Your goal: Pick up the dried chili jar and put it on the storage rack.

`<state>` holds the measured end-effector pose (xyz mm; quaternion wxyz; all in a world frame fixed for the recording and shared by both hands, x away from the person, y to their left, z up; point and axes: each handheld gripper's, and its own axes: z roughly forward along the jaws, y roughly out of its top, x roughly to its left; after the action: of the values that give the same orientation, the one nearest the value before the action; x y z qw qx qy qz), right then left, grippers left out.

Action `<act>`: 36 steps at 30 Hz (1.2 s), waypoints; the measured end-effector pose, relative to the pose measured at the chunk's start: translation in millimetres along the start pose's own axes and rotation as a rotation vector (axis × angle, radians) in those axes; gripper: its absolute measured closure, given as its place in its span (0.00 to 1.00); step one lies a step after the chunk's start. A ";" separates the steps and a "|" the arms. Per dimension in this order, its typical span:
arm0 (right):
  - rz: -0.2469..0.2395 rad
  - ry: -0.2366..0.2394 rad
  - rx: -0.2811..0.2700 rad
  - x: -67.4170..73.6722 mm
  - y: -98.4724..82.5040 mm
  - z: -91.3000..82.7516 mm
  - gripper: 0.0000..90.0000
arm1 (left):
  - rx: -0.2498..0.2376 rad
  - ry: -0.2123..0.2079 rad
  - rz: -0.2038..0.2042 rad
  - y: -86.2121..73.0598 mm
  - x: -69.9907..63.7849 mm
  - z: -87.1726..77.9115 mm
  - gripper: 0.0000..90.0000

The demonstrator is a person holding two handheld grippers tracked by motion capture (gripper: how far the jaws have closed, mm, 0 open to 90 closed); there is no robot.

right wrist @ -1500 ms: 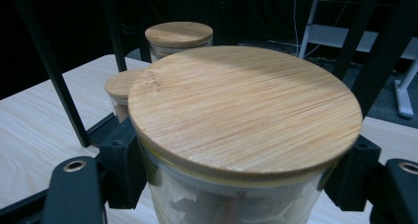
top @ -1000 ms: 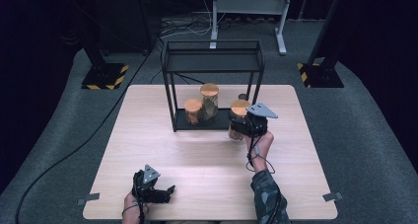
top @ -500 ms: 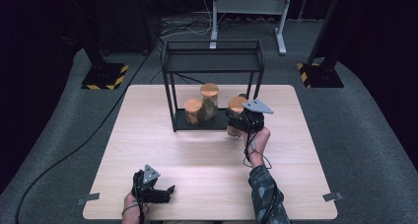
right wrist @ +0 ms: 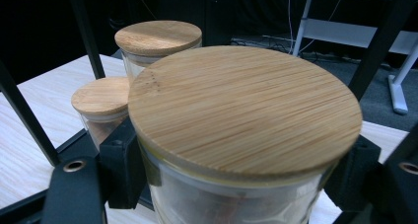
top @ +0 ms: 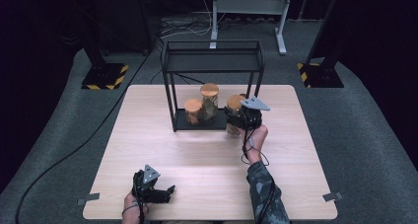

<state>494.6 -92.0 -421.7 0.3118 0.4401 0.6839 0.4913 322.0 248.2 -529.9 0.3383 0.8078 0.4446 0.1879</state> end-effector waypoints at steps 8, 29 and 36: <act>0.001 0.000 0.005 2.3 2.1 8.1 0.27 | 0.000 0.000 0.000 0.0 0.0 0.0 0.03; 0.006 0.002 0.015 8.0 3.8 29.3 0.27 | -0.001 -0.001 0.000 0.0 0.0 0.0 0.03; 0.008 -0.004 0.026 9.8 2.5 38.2 0.27 | -0.001 -0.001 0.000 -0.1 -0.1 0.0 0.03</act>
<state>524.1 -67.6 -431.6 0.3056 0.4479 0.6877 0.4827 321.9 248.2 -529.9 0.3390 0.8078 0.4442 0.1877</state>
